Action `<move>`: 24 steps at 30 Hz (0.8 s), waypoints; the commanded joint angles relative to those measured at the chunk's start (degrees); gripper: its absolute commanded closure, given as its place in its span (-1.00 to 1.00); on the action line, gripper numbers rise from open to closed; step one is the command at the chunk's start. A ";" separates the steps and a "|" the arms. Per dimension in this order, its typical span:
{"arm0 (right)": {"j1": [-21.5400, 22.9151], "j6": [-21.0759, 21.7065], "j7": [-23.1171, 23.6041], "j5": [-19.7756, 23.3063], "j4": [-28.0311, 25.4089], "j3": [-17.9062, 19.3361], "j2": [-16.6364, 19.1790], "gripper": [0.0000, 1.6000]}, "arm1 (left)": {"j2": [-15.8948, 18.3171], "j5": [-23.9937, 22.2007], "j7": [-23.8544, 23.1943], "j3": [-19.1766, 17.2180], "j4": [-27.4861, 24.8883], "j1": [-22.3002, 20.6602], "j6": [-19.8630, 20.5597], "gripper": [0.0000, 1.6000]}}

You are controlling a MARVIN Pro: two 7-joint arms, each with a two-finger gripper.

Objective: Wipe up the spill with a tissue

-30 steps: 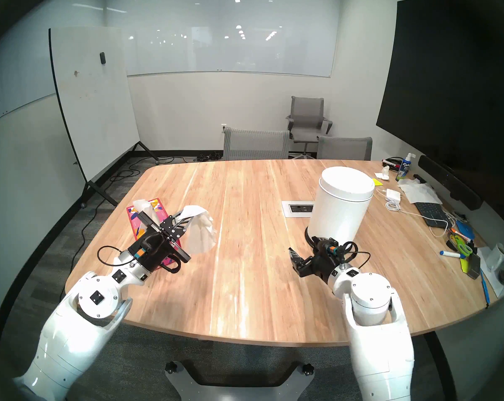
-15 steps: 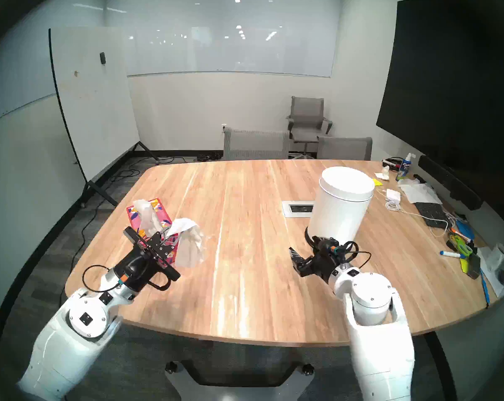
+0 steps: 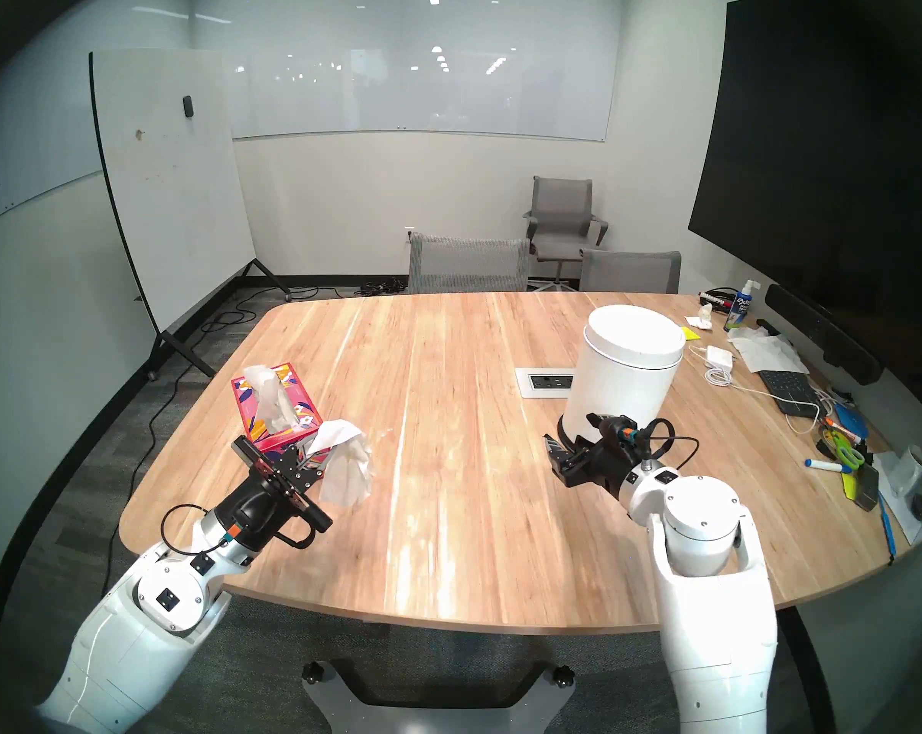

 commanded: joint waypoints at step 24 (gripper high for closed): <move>1.26 8.28 2.45 2.40 -4.86 4.15 1.63 1.00 | -1.20 1.41 0.59 0.17 -6.60 -2.01 0.98 1.00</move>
